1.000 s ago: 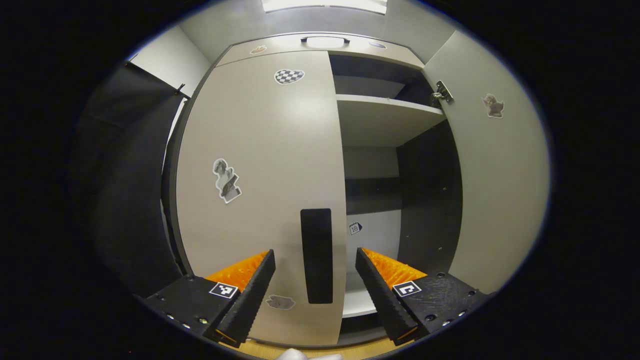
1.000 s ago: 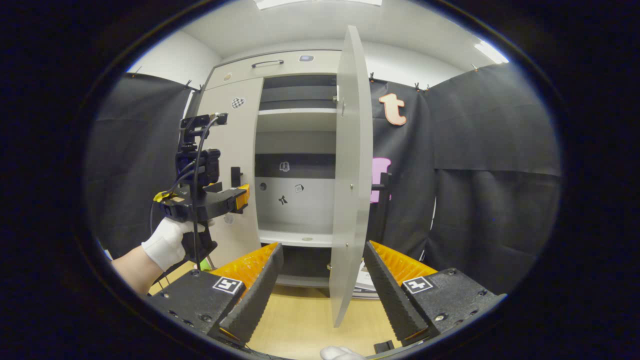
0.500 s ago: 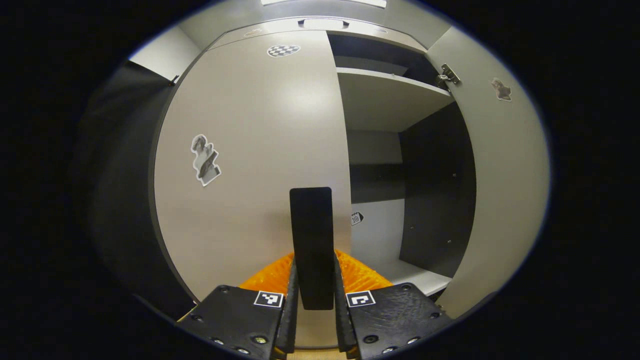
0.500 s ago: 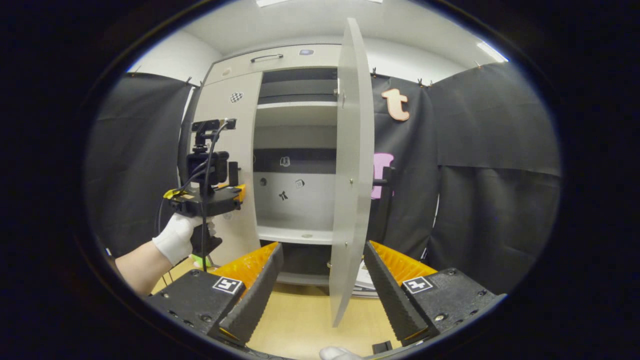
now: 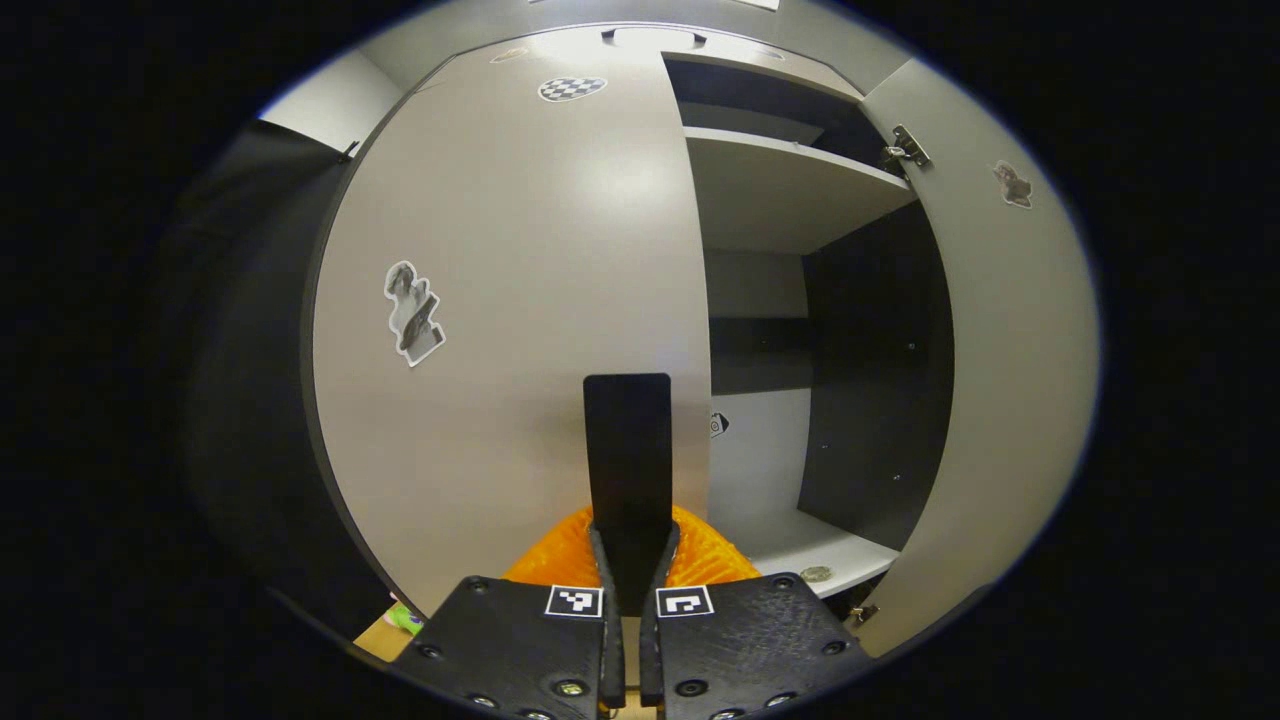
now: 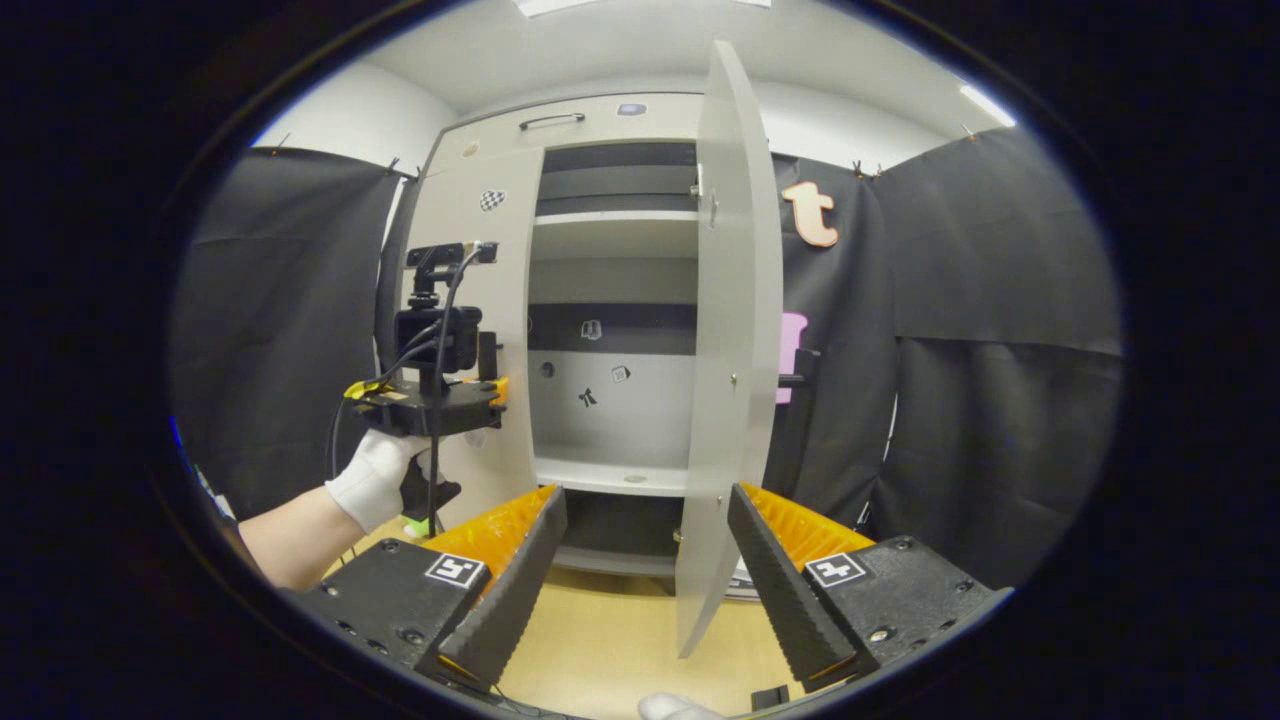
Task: Open the right door of the double-door shoe cabinet with the right hand, and open the left door with the left hand.
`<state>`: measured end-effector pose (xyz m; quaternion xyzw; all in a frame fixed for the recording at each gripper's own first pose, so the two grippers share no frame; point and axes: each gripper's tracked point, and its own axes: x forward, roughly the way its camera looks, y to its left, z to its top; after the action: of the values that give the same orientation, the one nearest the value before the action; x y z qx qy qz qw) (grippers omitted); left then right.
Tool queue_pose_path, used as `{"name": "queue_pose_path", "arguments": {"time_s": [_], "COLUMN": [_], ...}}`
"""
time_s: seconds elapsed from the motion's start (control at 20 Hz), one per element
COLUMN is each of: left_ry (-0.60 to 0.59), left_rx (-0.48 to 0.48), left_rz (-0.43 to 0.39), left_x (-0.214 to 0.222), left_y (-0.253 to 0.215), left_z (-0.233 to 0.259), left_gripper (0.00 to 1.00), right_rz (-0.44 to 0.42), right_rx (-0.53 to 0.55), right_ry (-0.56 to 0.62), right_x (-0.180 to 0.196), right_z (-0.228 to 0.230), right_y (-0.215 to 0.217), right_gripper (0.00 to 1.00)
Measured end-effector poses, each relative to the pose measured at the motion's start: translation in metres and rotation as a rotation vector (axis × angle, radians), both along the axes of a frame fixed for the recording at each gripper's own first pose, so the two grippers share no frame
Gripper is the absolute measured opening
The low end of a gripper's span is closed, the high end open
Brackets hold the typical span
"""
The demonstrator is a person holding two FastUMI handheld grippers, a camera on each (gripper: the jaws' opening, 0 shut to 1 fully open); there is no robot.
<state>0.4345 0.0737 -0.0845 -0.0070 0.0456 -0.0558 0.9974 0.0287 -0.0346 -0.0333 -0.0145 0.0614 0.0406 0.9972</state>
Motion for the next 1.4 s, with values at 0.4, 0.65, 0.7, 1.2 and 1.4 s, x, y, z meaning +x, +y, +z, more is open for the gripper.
{"name": "queue_pose_path", "arguments": {"time_s": [0.4,0.65,0.7,1.2,1.4], "left_ry": [-0.013,-0.021,-0.014,-0.012,-0.014], "left_rx": [-0.011,-0.01,-0.009,-0.013,-0.007], "left_rz": [-0.033,-0.06,-0.061,-0.015,0.001], "left_x": [-0.032,-0.068,-0.072,-0.114,-0.13], "left_y": [0.005,0.023,0.027,0.065,0.089], "left_z": [0.007,0.01,0.008,0.011,0.01], "left_gripper": [0.05,0.05,0.05,0.05,0.05], "right_rz": [0.004,0.031,0.033,0.075,0.123], "right_rx": [0.005,0.004,0.004,0.033,0.033], "right_ry": [0.005,0.021,0.02,0.038,0.056], "right_x": [-0.013,-0.03,-0.033,-0.05,-0.056], "right_z": [-0.004,-0.01,-0.011,-0.02,-0.027], "right_y": [0.002,0.014,0.014,0.039,0.063], "right_gripper": [1.0,0.99,1.0,0.99,1.0]}}
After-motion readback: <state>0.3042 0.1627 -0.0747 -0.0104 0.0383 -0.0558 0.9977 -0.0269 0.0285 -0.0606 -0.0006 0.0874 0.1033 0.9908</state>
